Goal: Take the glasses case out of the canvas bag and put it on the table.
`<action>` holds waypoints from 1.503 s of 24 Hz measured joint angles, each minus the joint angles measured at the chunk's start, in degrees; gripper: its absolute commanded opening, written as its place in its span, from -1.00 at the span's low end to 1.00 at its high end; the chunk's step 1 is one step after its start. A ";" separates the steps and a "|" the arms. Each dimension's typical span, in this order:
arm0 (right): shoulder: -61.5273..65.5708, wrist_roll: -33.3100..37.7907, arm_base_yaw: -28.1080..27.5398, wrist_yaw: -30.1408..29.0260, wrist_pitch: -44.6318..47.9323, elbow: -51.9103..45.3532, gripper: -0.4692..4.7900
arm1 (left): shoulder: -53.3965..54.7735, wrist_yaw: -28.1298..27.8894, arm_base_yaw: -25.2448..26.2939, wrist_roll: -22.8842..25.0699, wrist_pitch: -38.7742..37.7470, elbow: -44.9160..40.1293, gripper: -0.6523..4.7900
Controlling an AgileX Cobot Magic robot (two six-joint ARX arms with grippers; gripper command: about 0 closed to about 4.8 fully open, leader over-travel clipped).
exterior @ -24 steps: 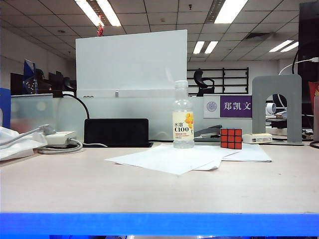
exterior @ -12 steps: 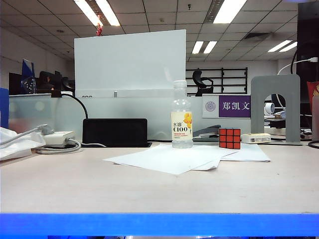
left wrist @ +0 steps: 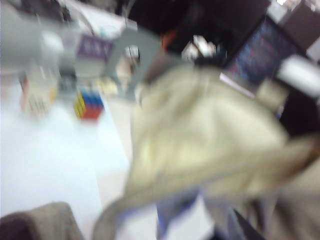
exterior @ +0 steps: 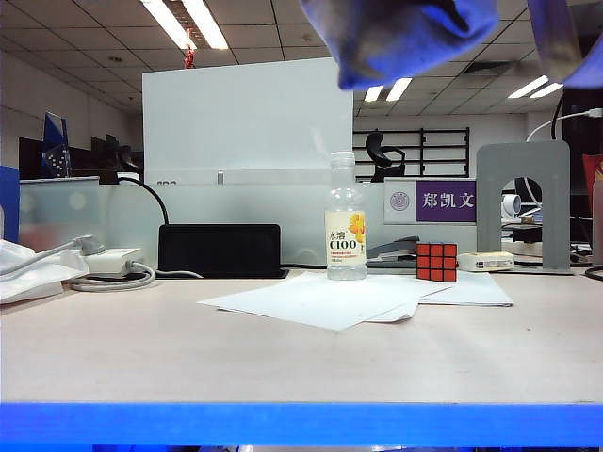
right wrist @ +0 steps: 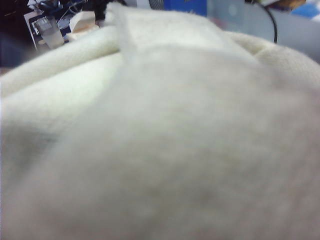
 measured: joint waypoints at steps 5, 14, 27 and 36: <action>0.13 2.16 -0.26 -0.02 2.01 -0.63 -0.55 | 4.13 1.14 3.82 5.31 2.54 10.10 1.00; 0.11 4.85 -0.24 -1.49 4.44 -0.61 -0.55 | 17.38 -1.92 4.46 15.67 -1.01 28.17 1.00; 0.04 5.62 -0.02 -5.73 4.50 -0.61 -0.55 | 27.23 0.39 11.85 21.55 -20.98 41.88 1.00; -0.11 6.47 -0.11 -4.42 9.94 -0.61 -0.55 | 25.33 -0.33 11.74 24.96 -36.02 41.92 1.00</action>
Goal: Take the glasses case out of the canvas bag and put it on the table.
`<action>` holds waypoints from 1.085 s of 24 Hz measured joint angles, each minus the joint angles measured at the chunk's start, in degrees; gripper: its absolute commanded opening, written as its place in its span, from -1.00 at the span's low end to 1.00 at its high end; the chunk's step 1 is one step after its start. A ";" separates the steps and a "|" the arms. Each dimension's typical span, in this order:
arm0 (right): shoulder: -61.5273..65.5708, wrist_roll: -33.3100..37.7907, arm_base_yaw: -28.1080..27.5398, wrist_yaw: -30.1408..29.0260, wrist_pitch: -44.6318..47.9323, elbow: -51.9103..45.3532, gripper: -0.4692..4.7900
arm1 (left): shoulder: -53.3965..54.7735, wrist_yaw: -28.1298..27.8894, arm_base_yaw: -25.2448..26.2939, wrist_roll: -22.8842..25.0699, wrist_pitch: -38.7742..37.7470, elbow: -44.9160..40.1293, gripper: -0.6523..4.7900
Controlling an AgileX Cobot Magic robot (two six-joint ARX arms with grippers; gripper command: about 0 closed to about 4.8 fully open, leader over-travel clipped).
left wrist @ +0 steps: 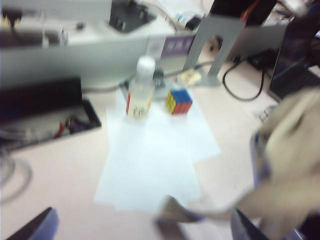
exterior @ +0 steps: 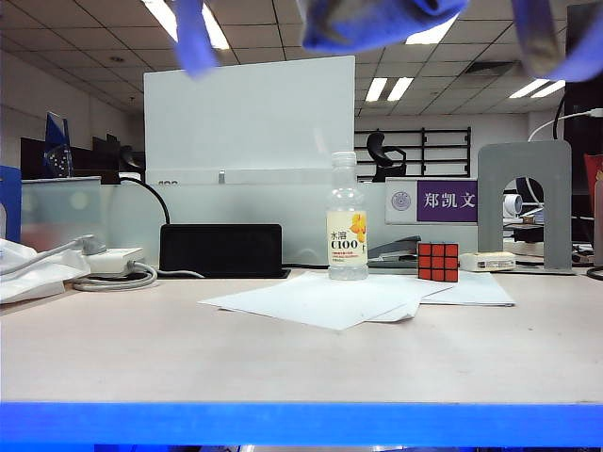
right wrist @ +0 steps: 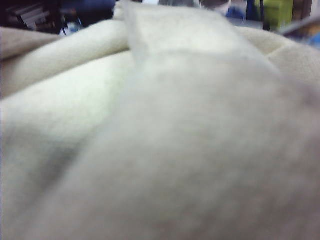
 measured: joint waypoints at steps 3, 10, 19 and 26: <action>0.17 2.84 0.00 1.51 6.16 0.07 -0.55 | -2.08 0.94 -0.66 0.04 -2.82 -0.96 1.00; 0.22 9.14 -0.02 2.34 14.08 0.39 -0.55 | -5.81 6.56 -1.66 -0.72 -7.32 -7.23 1.00; 0.22 19.63 -0.02 2.36 20.92 0.39 -0.55 | -14.93 12.70 -11.93 -4.59 2.58 -26.05 1.00; 0.28 26.60 -0.02 0.13 21.53 0.39 -0.55 | -13.90 8.94 -21.24 -10.10 20.28 -32.26 1.00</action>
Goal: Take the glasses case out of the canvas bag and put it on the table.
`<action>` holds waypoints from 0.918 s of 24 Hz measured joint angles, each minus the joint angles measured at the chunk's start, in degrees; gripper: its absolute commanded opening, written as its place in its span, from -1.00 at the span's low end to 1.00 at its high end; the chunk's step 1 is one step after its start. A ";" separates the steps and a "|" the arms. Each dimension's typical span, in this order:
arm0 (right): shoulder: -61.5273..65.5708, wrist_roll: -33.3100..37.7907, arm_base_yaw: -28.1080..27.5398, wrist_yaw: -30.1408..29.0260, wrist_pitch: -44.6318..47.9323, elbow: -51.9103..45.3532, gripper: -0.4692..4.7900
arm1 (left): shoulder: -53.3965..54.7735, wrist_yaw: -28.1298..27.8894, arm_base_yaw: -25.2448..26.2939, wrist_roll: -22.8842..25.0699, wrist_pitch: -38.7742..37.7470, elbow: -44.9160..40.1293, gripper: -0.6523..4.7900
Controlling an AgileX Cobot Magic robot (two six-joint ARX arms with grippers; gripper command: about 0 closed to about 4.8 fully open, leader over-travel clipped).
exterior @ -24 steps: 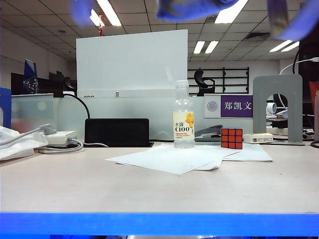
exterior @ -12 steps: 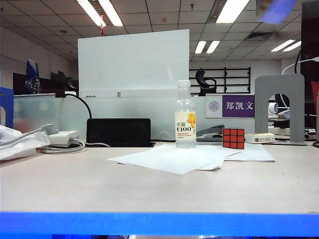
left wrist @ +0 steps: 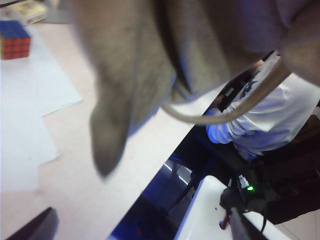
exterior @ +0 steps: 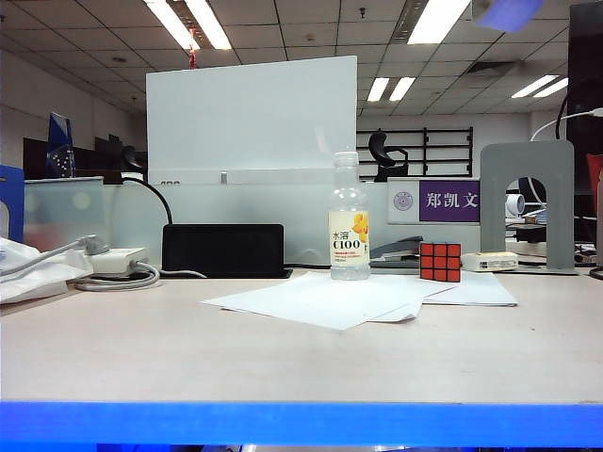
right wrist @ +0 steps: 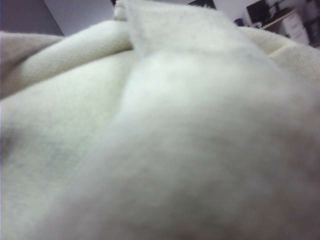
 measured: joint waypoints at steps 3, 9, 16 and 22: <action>-0.09 2.05 0.00 -1.36 0.17 0.00 -0.55 | 1.97 -1.09 -1.84 -0.20 3.19 -0.46 1.00; -0.46 4.79 0.00 -3.41 1.51 0.00 -0.55 | 3.87 -3.21 -3.10 0.52 7.04 -0.72 0.67; -0.59 5.60 0.00 -4.63 1.68 0.00 -0.55 | 4.07 -0.77 -3.39 0.44 13.05 -0.70 -0.60; -0.59 5.62 0.00 -5.03 1.66 0.00 -0.55 | 4.39 2.32 -3.37 0.44 13.18 -0.70 -0.78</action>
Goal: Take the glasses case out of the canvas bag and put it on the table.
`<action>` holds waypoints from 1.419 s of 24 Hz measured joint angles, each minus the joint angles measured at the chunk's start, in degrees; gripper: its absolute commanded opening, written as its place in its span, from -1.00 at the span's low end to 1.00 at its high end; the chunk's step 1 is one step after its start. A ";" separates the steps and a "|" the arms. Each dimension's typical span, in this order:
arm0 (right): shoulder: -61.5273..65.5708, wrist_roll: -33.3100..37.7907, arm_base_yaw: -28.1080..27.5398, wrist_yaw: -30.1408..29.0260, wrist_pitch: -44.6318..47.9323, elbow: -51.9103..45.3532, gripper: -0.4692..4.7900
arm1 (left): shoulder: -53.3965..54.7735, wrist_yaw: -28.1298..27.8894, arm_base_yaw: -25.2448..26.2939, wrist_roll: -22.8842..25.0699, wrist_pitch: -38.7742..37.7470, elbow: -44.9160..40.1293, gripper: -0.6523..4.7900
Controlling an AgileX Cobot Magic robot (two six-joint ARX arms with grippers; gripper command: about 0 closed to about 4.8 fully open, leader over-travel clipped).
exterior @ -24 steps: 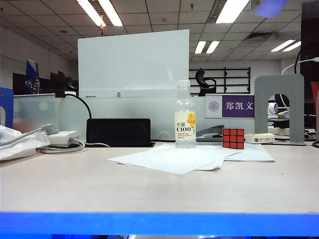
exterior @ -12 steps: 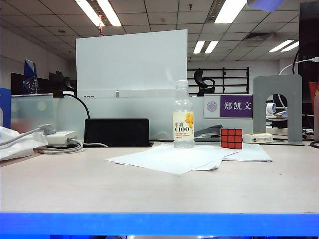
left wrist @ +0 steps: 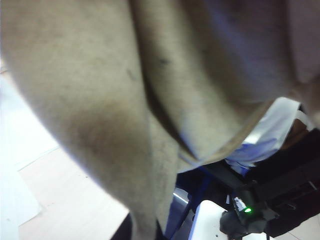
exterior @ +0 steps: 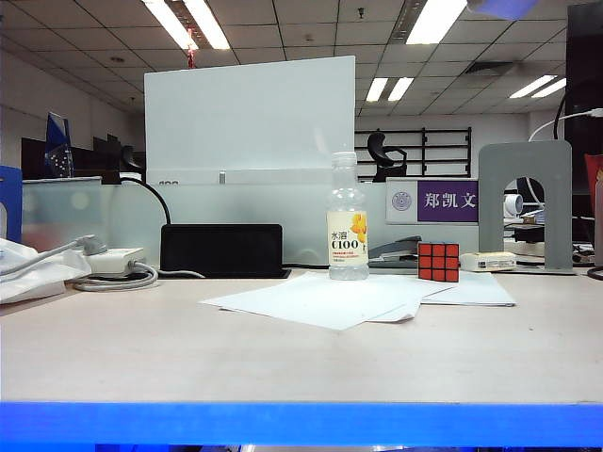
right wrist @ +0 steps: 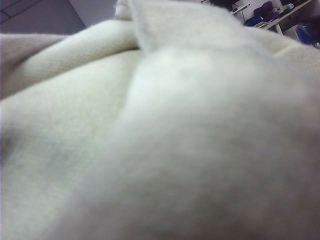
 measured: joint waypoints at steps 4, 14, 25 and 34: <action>0.02 -0.52 0.04 -0.52 -0.31 -0.02 -0.55 | -0.09 -2.19 0.07 4.17 -6.32 0.11 -0.78; 0.68 -0.24 0.26 -2.27 -3.15 -0.77 -0.55 | -1.05 -10.58 1.62 13.07 -17.77 -5.16 -0.78; 1.01 1.05 -10.71 -9.01 -6.05 -1.01 -0.55 | -10.71 -12.33 8.92 12.20 -15.67 -14.51 -0.78; 0.57 0.74 -16.85 -12.87 -6.78 2.32 -0.55 | -18.95 -11.61 18.16 14.47 -22.84 -15.69 -0.78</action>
